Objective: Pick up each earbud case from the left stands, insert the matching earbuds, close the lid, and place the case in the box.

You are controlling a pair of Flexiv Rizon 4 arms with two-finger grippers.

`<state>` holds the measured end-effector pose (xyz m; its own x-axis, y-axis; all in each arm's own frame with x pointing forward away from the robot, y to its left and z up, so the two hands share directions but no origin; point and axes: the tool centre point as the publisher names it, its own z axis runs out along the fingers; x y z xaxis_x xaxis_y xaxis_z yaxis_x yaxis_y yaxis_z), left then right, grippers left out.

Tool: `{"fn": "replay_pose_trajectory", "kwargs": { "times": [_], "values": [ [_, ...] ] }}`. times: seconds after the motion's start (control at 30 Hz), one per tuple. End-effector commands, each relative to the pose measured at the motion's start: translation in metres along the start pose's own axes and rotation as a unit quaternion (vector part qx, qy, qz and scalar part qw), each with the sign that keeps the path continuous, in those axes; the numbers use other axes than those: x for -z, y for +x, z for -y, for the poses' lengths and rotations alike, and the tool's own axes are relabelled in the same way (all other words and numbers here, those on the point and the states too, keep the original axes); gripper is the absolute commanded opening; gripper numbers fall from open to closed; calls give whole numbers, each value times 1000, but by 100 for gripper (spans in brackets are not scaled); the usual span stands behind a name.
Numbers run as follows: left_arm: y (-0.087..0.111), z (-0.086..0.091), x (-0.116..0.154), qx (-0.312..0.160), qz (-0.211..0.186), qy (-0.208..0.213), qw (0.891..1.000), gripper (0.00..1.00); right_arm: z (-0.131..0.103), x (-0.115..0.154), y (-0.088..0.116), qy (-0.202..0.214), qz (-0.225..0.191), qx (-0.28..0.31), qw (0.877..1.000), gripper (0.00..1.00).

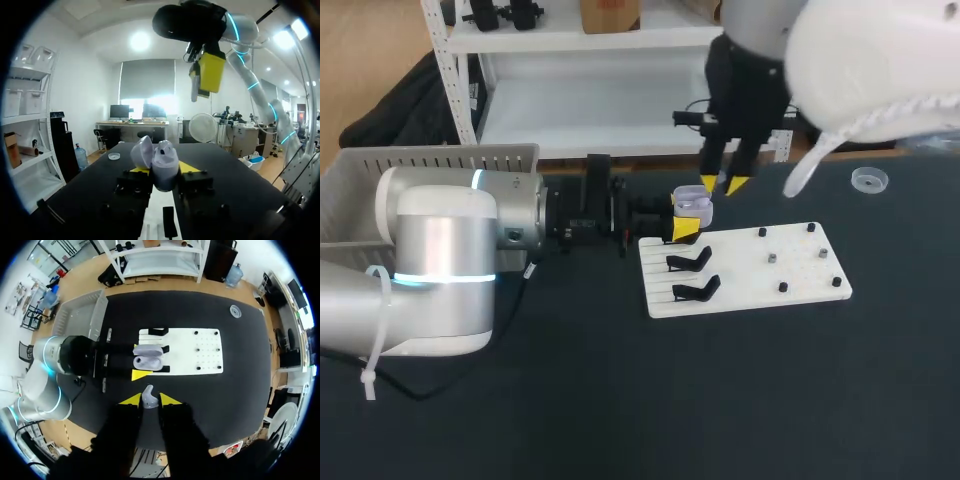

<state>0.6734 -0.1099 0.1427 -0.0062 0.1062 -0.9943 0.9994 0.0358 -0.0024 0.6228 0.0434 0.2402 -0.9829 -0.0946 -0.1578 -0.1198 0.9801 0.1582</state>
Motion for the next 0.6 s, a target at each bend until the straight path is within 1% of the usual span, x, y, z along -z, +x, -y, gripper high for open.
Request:
{"fn": "replay_pose_trajectory", "kwargs": {
  "times": [0.03,0.27,0.47,0.6],
  "values": [
    [0,1,-1,-1,1,-2,1000,0,-14,-8,-9,5,2,22,1000,0],
    [0,1,-1,-1,1,-2,1000,0,-19,-19,-10,7,-4,72,997,0],
    [0,1,-1,-1,1,-2,1000,0,-20,-22,-11,19,-10,107,994,0],
    [0,1,-1,-1,1,-2,1000,0,-18,-30,-13,27,-17,126,992,0]
  ]
}}
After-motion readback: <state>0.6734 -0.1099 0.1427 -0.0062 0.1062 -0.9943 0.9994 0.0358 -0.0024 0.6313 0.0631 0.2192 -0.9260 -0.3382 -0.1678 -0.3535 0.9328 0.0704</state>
